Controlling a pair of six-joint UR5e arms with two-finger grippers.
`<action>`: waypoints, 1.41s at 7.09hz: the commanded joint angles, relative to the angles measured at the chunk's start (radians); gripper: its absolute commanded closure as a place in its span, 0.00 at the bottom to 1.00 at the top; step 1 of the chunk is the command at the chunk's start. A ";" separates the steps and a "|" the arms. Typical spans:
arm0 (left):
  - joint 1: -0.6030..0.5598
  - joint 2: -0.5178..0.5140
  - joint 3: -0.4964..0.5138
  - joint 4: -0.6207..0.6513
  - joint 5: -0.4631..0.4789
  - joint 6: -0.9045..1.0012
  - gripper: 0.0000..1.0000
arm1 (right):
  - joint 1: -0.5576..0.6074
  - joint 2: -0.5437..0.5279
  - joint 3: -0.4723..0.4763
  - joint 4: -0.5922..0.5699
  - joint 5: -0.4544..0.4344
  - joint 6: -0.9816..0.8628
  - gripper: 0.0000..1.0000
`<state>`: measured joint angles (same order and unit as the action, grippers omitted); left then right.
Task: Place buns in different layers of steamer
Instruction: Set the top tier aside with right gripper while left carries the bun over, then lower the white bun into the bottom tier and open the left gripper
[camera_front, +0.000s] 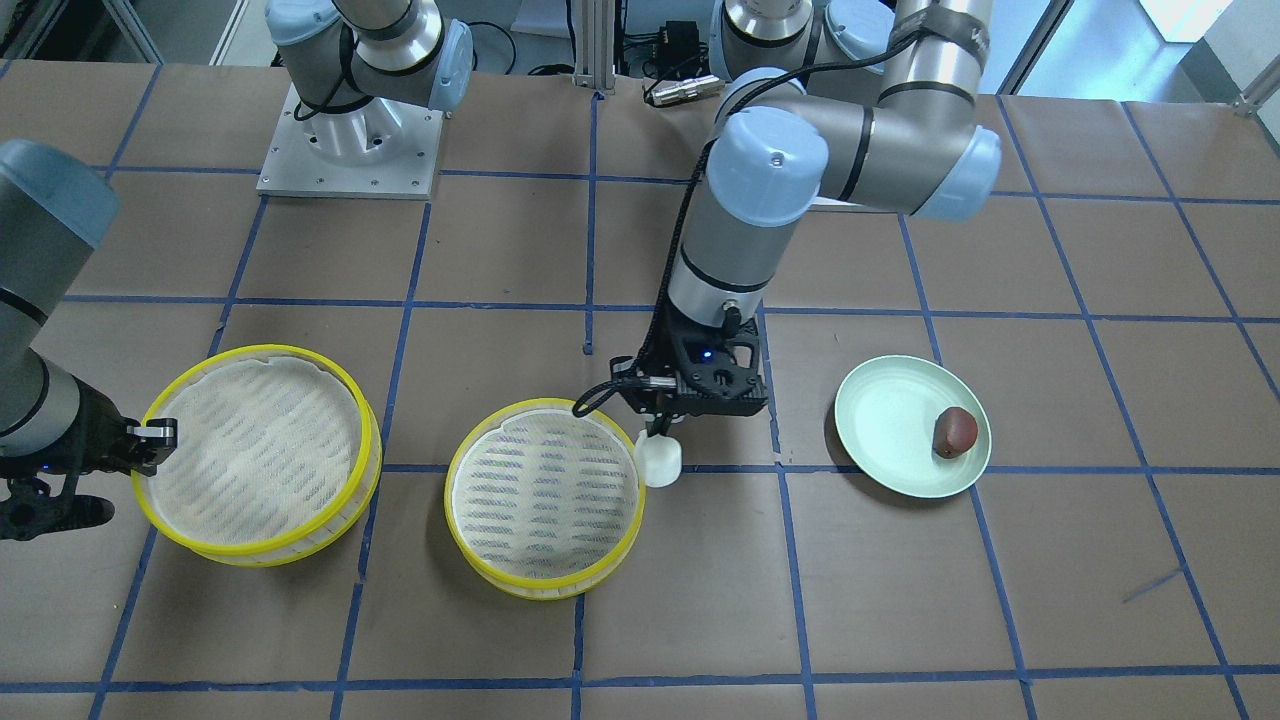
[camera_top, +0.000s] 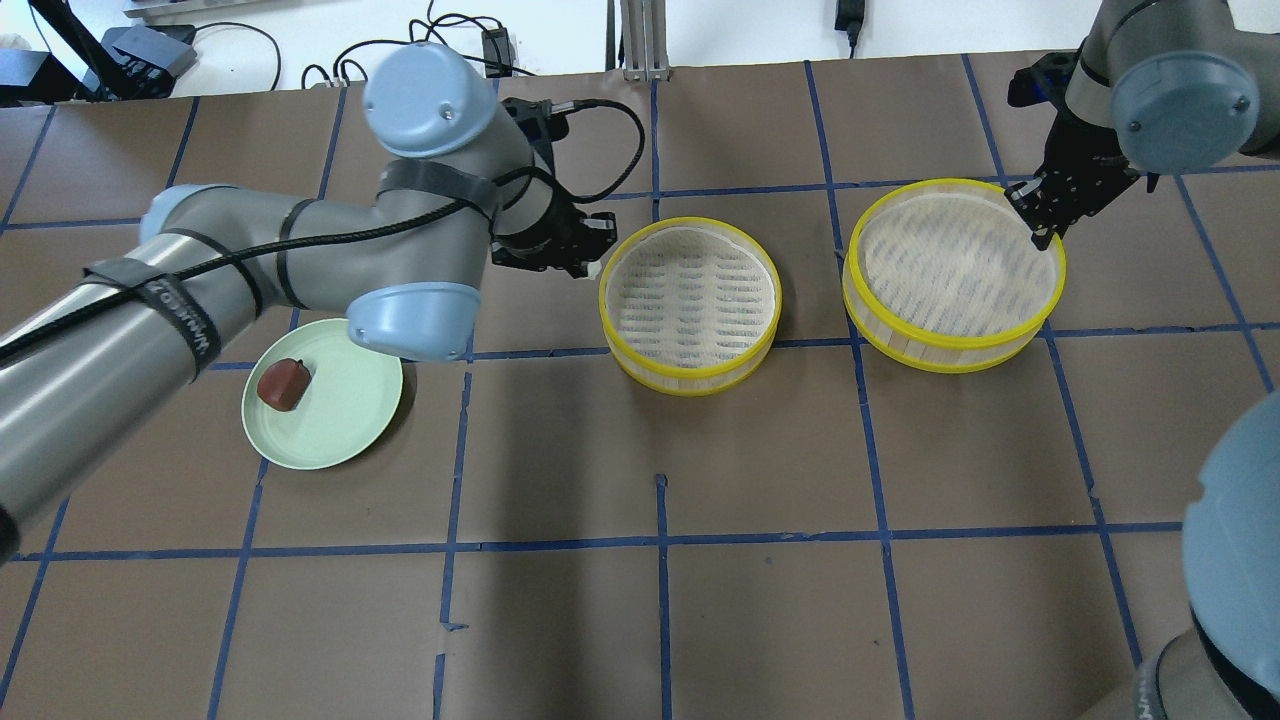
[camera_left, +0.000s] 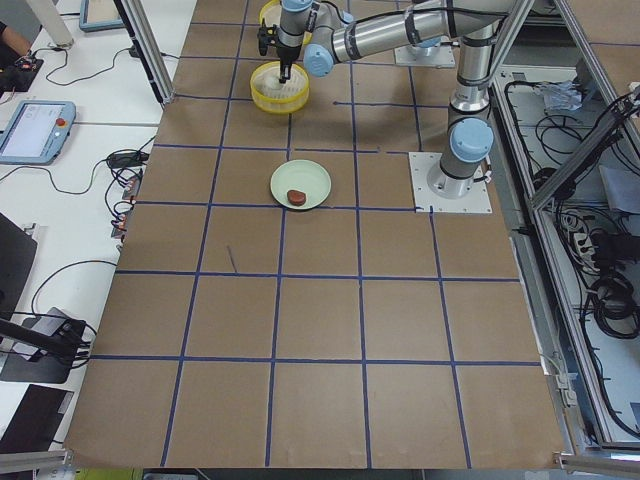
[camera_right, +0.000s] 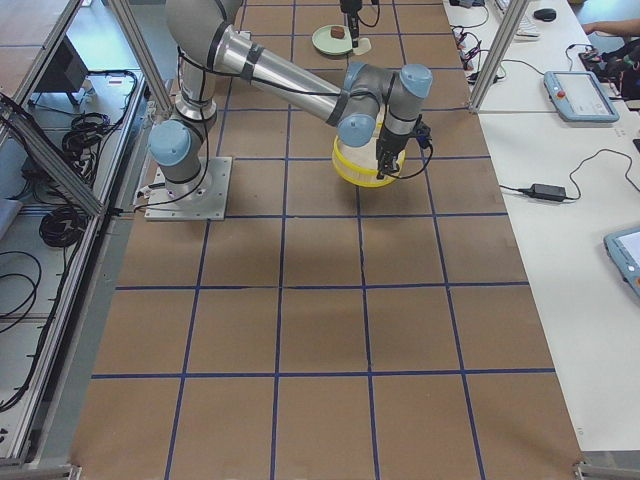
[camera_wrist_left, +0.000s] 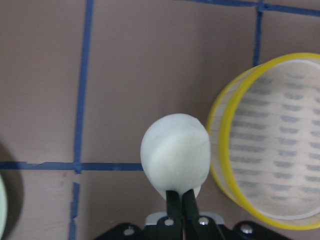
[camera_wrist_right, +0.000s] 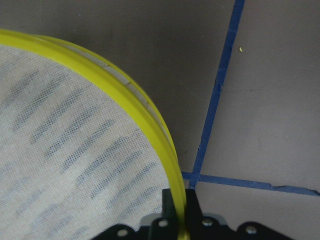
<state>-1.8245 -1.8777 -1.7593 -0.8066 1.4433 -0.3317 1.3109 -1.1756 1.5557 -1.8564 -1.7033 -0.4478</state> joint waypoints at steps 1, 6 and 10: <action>-0.053 -0.124 0.020 0.153 -0.017 -0.078 0.97 | -0.001 0.001 0.003 0.000 0.001 0.001 0.83; -0.059 -0.110 0.020 0.144 -0.011 -0.119 0.00 | 0.013 -0.018 -0.025 0.017 0.055 0.021 0.80; 0.323 0.095 -0.046 -0.211 0.049 0.411 0.00 | 0.235 -0.036 -0.065 0.054 0.149 0.511 0.80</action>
<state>-1.6431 -1.8586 -1.7777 -0.8870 1.4703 -0.1053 1.4587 -1.2148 1.5036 -1.7997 -1.5723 -0.1117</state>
